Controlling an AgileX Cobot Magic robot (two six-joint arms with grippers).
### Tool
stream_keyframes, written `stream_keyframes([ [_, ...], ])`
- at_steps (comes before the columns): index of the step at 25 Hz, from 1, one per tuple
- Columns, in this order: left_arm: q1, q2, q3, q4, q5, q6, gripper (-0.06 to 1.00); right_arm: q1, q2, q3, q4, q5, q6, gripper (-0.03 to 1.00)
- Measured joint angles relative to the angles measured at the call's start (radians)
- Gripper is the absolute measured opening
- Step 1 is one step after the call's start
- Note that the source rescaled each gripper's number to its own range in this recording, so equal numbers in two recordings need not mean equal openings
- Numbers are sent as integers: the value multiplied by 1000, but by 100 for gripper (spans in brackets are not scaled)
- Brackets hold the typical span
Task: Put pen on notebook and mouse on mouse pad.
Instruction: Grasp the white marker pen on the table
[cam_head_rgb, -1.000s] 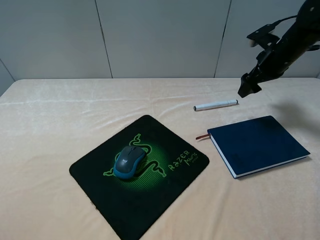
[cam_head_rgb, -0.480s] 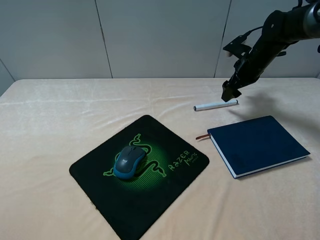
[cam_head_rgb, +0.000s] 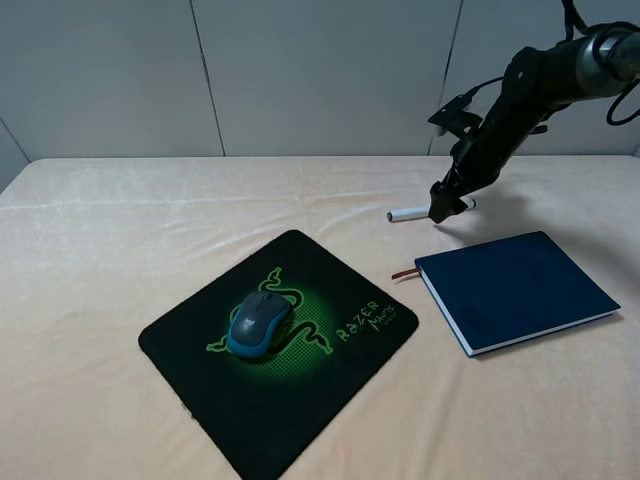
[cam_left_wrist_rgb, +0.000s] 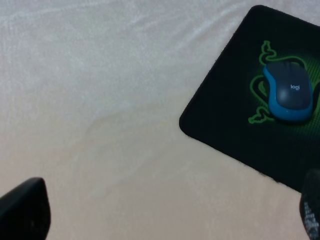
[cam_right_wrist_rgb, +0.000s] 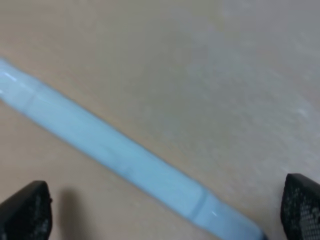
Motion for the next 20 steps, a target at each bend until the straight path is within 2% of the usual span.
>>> stream_keyframes([
  [16, 0, 0, 0, 1, 0, 0, 100, 1, 28, -3, 9, -19, -3, 100],
  [18, 0, 0, 0, 1, 0, 0, 100, 1, 28, -3, 9, -19, -3, 95],
  [20, 0, 0, 0, 1, 0, 0, 100, 1, 28, -3, 9, -18, -3, 85],
])
